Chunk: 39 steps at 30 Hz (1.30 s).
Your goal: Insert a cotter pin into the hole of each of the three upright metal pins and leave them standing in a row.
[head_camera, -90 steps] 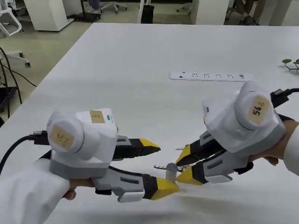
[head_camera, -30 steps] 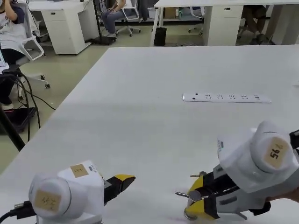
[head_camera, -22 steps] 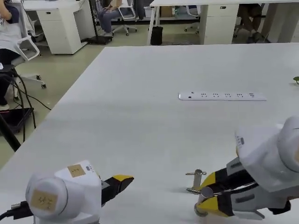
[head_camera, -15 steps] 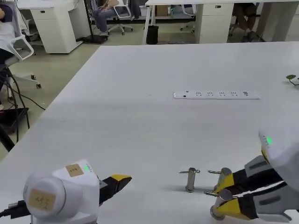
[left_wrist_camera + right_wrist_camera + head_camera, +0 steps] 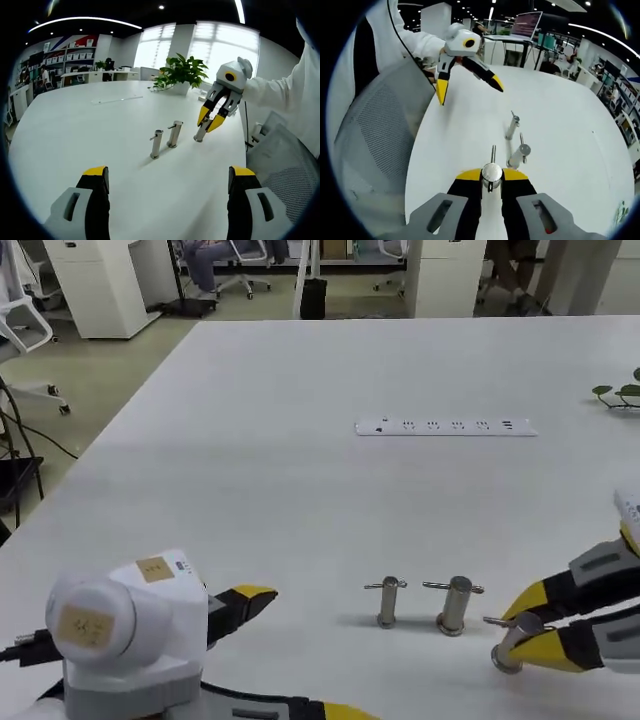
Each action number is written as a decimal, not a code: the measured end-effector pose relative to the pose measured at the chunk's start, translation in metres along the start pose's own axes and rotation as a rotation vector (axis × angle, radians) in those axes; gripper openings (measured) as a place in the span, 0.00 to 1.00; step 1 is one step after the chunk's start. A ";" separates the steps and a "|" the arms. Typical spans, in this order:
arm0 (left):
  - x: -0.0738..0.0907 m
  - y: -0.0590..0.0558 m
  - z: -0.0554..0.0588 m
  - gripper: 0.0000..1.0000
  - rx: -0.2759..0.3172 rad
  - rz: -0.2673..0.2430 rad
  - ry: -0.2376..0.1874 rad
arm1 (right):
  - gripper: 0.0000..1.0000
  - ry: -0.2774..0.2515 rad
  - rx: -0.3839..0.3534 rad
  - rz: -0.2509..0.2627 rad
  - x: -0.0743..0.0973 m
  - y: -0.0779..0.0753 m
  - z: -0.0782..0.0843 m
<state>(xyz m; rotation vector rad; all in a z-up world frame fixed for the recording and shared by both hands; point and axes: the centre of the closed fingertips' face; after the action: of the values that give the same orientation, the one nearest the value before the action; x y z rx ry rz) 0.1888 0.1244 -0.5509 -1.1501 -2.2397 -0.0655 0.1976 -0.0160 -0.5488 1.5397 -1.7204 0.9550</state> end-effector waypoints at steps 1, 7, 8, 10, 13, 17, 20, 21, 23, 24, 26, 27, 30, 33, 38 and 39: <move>0.000 0.000 0.000 0.99 -0.001 -0.002 -0.001 | 0.08 0.003 -0.010 0.003 0.002 -0.004 0.004; 0.002 0.001 0.001 0.99 0.002 -0.005 0.002 | 0.08 0.008 0.011 0.013 0.006 -0.014 0.012; 0.002 0.002 0.002 0.99 -0.001 -0.007 0.006 | 0.08 0.004 0.007 0.011 0.006 -0.016 0.012; 0.003 0.001 0.002 0.99 0.000 -0.006 0.007 | 0.08 0.000 0.012 0.002 0.004 -0.017 0.013; 0.003 0.000 0.002 0.99 0.000 -0.004 0.007 | 0.08 0.009 0.044 -0.023 0.000 -0.017 0.017; 0.005 -0.003 0.004 0.99 -0.008 0.001 0.020 | 0.08 0.029 0.064 -0.044 -0.006 -0.023 0.025; 0.006 -0.004 0.004 0.99 -0.008 -0.002 0.024 | 0.08 0.027 0.049 -0.055 -0.010 -0.029 0.029; 0.007 -0.004 0.004 0.99 -0.007 -0.005 0.024 | 0.08 0.029 0.054 -0.057 -0.011 -0.029 0.031; 0.008 -0.004 0.003 0.99 -0.005 -0.010 0.024 | 0.08 0.032 0.061 -0.063 -0.013 -0.031 0.033; 0.008 -0.004 0.003 0.99 -0.004 -0.012 0.025 | 0.08 0.031 0.060 -0.066 -0.013 -0.032 0.034; 0.009 -0.004 0.002 0.99 -0.004 -0.014 0.027 | 0.08 0.029 0.061 -0.069 -0.015 -0.032 0.034; 0.009 -0.005 0.002 0.99 -0.003 -0.015 0.029 | 0.08 0.019 0.056 -0.069 -0.015 -0.034 0.033; 0.008 -0.007 0.002 0.99 -0.003 -0.016 0.033 | 0.08 0.002 0.053 -0.066 -0.017 -0.038 0.032; 0.006 -0.009 0.002 0.99 -0.003 -0.012 0.038 | 0.08 -0.010 0.062 -0.076 -0.017 -0.038 0.031; 0.005 -0.011 -0.003 0.99 0.027 -0.002 0.007 | 0.08 -0.016 0.098 -0.099 -0.018 -0.040 0.031; 0.005 -0.011 -0.004 0.99 0.030 0.000 0.005 | 0.08 -0.016 0.099 -0.103 -0.019 -0.041 0.031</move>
<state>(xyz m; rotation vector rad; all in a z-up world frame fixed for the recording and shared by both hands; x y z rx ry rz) 0.1804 0.1199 -0.5425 -1.1324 -2.2287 -0.0344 0.2404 -0.0345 -0.5769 1.6865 -1.6097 0.9904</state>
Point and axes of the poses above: the centre of the closed fingertips' face, and the gripper's own axes: x roughly backward along the fingers, y roughly to its left, z roughly out of its underside, and after that the axes turned 8 degrees about y, right-handed
